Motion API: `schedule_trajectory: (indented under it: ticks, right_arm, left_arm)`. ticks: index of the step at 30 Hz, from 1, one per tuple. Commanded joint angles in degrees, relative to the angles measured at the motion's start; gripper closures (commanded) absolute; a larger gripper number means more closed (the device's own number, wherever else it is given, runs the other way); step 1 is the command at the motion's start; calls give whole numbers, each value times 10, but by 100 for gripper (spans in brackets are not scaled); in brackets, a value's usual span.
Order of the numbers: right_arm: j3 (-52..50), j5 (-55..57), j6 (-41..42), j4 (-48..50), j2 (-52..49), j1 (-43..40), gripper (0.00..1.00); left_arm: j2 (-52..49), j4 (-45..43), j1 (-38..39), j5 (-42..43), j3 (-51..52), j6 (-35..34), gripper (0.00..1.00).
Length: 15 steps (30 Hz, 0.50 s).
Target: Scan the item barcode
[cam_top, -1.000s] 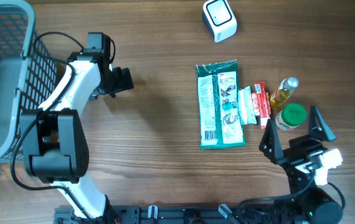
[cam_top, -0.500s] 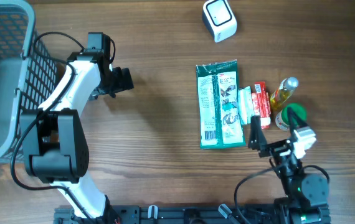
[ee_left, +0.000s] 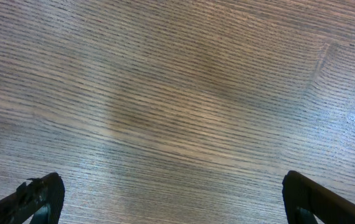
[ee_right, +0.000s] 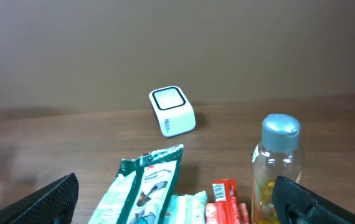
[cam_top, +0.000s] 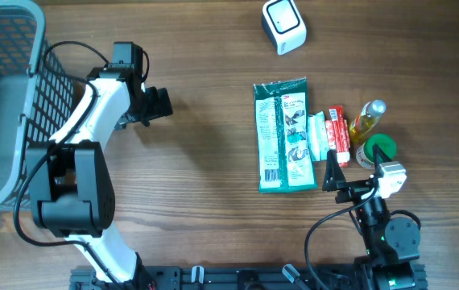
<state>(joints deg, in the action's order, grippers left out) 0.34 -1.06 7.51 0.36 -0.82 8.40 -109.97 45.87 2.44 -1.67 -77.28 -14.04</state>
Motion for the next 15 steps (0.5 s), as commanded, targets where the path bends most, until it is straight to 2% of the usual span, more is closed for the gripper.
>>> schedule_trajectory:
  ticks: [1,15]
  right_arm:
    - [-1,-25,-63,-3,6,-2,0]
    - [0,-24,-60,-3,6,-2,0]
  left_arm:
    - [8,-2,1,-3,-6,-1,0]
    - [8,-2,1,-3,-6,-1,0]
